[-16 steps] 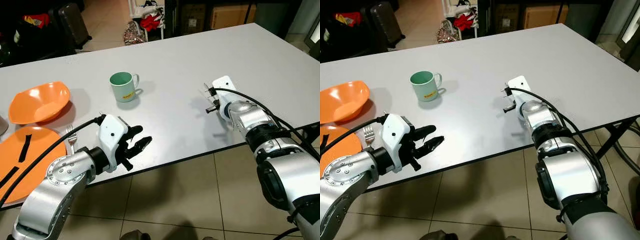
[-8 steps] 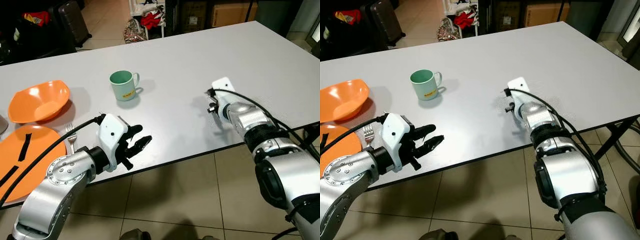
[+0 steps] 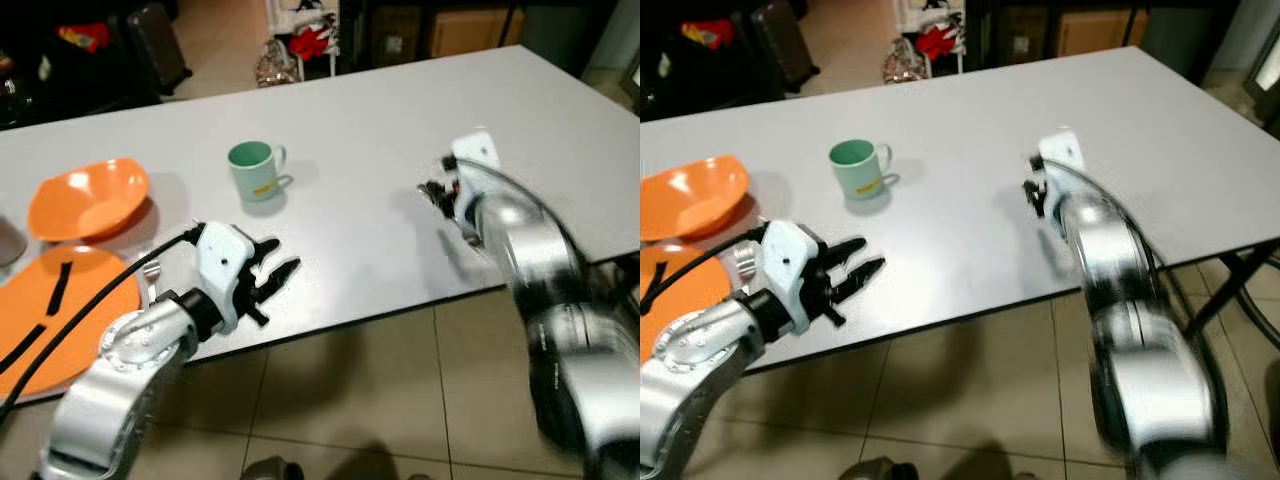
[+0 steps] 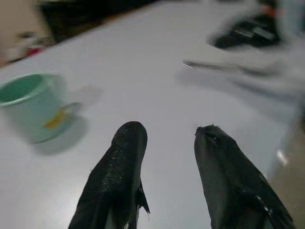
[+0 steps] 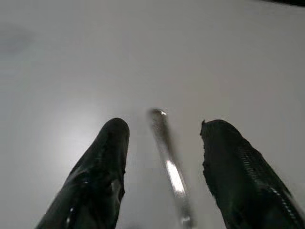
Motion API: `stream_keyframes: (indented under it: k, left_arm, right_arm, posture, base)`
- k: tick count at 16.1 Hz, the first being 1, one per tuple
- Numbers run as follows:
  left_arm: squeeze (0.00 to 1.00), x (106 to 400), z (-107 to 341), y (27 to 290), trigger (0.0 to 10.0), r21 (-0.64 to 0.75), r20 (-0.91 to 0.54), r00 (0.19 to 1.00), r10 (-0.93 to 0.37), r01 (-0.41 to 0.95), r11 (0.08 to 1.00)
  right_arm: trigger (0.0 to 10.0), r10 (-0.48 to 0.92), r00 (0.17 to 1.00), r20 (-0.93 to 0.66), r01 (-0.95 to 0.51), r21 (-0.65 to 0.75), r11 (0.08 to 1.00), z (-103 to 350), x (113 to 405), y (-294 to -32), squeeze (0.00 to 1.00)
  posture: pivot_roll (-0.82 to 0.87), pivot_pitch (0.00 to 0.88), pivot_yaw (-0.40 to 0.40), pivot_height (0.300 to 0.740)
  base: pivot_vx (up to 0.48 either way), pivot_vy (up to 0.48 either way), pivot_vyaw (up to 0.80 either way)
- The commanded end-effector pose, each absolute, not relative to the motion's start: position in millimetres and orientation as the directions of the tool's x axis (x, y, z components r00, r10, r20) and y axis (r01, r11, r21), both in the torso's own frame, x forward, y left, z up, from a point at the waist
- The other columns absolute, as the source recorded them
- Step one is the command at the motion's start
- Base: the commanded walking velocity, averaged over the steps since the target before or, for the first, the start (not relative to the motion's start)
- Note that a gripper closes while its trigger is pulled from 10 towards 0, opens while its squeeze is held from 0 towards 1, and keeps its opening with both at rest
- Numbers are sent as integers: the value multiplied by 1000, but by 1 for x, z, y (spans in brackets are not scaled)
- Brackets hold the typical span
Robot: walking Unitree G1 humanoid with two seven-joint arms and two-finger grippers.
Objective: Setting the table
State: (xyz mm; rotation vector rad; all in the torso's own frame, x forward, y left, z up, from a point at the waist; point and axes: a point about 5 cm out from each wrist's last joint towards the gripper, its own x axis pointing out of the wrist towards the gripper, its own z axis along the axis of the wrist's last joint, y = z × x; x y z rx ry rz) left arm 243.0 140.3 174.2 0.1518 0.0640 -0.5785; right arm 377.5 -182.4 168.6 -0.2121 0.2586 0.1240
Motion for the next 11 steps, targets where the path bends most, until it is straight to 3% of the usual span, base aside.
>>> stream_keyframes:
  k: [1, 7, 11]
  left_arm:
    - [0, 244, 175, 147, 10000, 123, -82, 890, -448, 455, 882]
    - [0, 233, 171, 149, 10000, 84, -23, 973, -231, 232, 969]
    - [0, 230, 177, 143, 10000, 109, 17, 981, -192, 189, 976]
  right_arm:
    - [10000, 110, 976, -189, -133, -116, 984, 184, 364, -178, 1000]
    - [10000, 151, 987, -57, -156, -105, 982, 182, 276, -163, 1000]
    - [10000, 262, 965, 6, -254, -217, 943, 189, 244, -152, 1000]
  posture:
    - [-56, 17, 100, 740]
    - [-122, 25, 103, 740]
    - [-108, 48, 81, 740]
  base:
    - [0, 0, 0]
    - [0, 0, 0]
    - [0, 0, 800]
